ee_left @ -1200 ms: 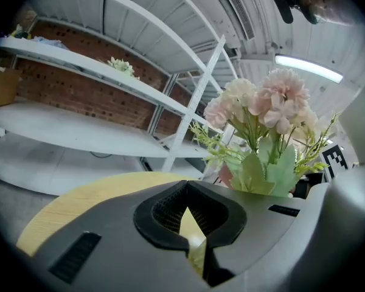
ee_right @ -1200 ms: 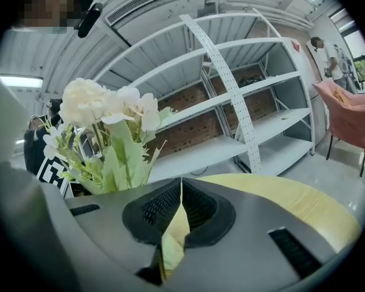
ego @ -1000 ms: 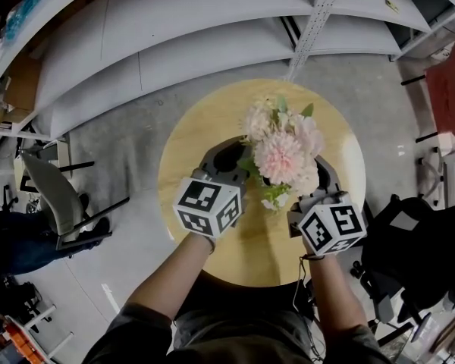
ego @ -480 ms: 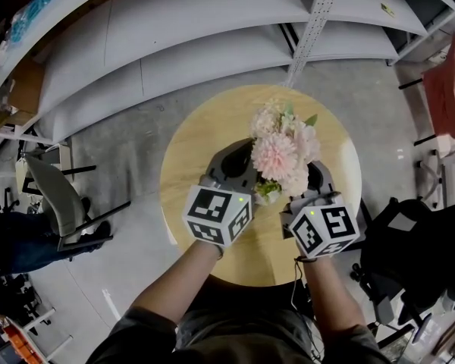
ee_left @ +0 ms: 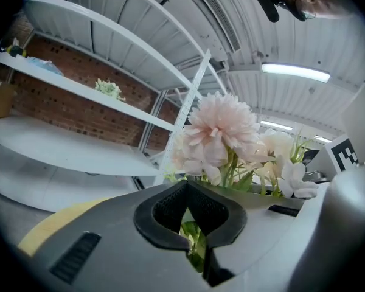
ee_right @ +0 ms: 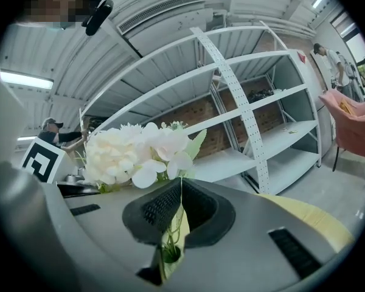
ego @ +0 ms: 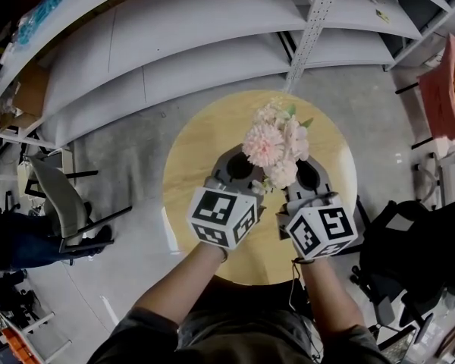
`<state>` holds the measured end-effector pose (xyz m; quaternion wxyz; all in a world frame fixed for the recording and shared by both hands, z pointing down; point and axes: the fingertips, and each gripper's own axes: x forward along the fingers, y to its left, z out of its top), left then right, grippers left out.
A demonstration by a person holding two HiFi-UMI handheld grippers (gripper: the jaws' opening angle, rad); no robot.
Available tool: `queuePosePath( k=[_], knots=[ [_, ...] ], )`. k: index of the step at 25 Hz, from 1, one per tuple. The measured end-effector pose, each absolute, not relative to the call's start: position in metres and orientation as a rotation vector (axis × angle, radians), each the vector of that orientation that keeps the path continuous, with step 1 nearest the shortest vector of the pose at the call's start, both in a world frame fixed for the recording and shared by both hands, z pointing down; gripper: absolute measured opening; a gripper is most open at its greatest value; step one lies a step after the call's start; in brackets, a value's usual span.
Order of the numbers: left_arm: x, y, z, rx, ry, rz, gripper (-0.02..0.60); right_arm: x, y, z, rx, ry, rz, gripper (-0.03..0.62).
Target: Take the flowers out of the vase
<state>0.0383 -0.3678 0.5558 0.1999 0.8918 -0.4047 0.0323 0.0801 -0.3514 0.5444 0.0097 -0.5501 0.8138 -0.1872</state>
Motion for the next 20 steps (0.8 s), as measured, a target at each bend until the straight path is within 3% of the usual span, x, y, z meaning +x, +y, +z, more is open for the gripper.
queuePosePath(
  k=[20],
  knots=[
    [0.045,-0.350,0.435,2.604,-1.098,-0.079,0.009,0.085,-0.336,0.433,-1.621,2.470,-0.447,0.017]
  ],
)
